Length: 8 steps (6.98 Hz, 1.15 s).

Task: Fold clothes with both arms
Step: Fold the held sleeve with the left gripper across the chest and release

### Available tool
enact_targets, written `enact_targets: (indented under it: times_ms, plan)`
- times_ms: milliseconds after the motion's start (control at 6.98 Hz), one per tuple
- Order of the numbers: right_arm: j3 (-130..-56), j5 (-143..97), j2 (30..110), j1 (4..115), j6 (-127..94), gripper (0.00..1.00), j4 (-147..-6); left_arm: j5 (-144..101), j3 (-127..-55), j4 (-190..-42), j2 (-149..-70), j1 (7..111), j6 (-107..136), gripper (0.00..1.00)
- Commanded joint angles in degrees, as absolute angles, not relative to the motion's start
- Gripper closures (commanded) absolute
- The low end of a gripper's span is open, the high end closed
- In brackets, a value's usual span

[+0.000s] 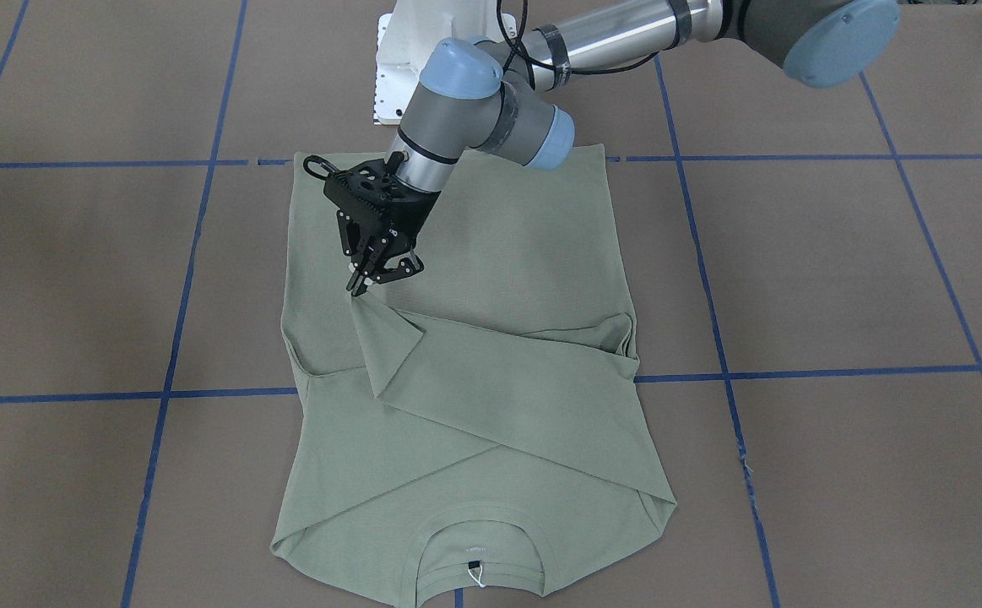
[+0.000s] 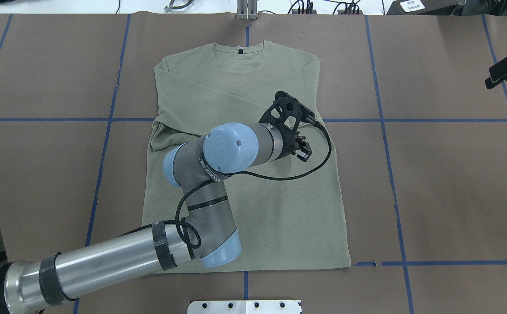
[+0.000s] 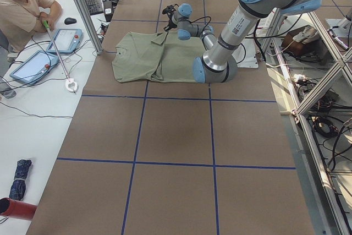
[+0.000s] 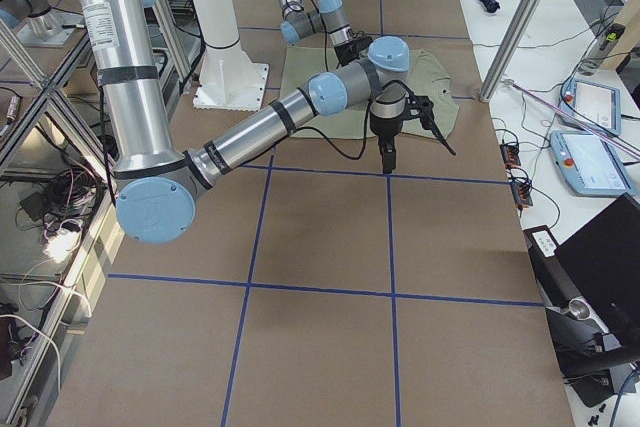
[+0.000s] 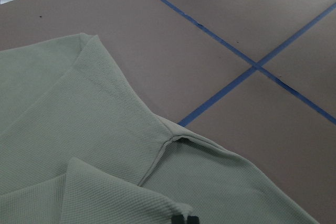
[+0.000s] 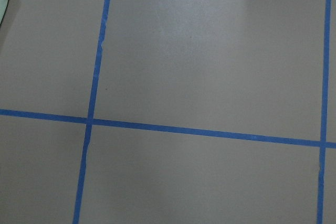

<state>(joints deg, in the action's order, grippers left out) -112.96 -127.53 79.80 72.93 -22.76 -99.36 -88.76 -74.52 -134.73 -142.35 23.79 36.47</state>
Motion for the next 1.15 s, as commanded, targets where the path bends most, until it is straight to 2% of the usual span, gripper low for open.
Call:
enact_targets:
  times_ms: [0,143,286,430,573,716,1002]
  plan:
    - [-111.72,-127.44,78.93,71.47,-22.76,0.0,-94.17,-89.21,-75.14,-139.13,-140.89,23.29,40.94,0.0]
    - [-110.4,-127.09,78.32,68.76,-23.37,0.0,-89.87,-89.38,-75.58,-138.0,-140.71,24.07,41.04,0.0]
    - [-108.22,-126.92,73.96,66.47,-28.43,0.0,-88.78,-95.91,-76.89,-129.72,-140.63,27.13,41.04,0.0]
    - [-106.63,-124.91,69.39,62.27,-36.48,0.0,-88.94,-101.37,-82.12,-118.24,-139.49,30.81,40.7,0.0]
    - [-106.0,-121.41,66.04,56.83,-46.74,0.0,-89.47,-101.6,-89.4,-110.38,-135.22,32.85,40.43,0.0]
    - [-104.87,-117.46,62.87,52.25,-52.59,0.0,-89.73,-103.34,-96.26,-109.0,-129.17,36.79,39.3,0.0]
    - [-99.87,-104.33,55.06,42.59,-59.93,0.01,-89.74,-109.83,-100.63,-108.54,-122.19,44.52,25.22,0.0]
